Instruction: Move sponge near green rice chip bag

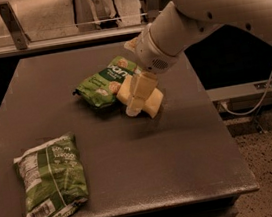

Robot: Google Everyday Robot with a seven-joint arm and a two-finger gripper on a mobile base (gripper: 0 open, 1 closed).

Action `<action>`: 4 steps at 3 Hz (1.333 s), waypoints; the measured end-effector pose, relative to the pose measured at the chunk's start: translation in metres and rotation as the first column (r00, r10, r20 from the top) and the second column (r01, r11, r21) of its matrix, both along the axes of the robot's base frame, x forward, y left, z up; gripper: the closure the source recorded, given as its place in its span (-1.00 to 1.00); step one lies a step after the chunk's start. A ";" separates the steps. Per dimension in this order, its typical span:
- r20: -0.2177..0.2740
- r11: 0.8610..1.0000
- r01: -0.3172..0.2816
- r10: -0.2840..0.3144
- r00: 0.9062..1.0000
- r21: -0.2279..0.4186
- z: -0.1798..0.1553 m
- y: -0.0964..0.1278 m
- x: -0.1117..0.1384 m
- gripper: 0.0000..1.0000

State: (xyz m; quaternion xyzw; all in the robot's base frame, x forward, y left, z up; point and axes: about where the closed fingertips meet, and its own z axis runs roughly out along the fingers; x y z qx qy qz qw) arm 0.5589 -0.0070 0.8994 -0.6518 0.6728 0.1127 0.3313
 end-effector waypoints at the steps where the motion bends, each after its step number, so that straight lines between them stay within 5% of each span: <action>1: 0.060 0.996 0.044 -0.039 0.997 -0.076 0.006 -0.017 0.004 -1.00; 3: 0.229 0.952 0.147 -0.086 0.970 -0.268 0.019 -0.083 0.015 -1.00; 4: 0.206 0.917 0.211 -0.147 0.968 -0.337 0.012 -0.112 0.030 -1.00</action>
Offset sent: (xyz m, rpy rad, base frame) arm 0.0169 -0.0993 0.0325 -0.3306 -0.2908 -0.1464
